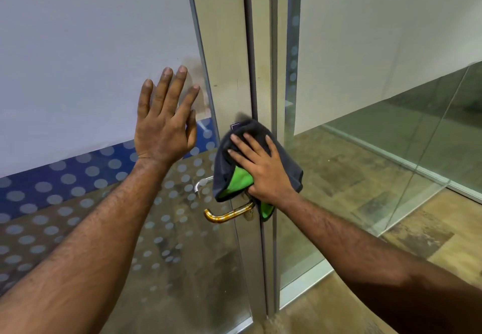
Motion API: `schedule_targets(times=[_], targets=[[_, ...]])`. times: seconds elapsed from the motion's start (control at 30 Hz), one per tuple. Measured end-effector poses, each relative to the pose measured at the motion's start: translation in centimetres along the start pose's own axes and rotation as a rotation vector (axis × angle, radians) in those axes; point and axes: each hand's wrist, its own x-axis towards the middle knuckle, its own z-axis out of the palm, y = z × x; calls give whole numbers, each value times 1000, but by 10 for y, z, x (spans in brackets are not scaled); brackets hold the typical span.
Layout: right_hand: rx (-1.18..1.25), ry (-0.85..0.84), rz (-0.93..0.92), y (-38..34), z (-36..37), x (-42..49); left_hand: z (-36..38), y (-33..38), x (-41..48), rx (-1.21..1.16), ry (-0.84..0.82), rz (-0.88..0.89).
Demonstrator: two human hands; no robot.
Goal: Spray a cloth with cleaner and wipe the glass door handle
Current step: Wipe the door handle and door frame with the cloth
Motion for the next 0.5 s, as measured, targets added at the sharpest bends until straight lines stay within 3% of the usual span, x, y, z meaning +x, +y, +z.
schedule_targets(times=[0.07,0.3,0.5], targets=[[-6,-22,3,6,-7,0,1,0,0,-2,-2,0],[177,228,138,10,-50,70,0,0,0,-11,-20,-7],[132,40,125,-11,18,10,0,-1,-1,-8,-24,-15]])
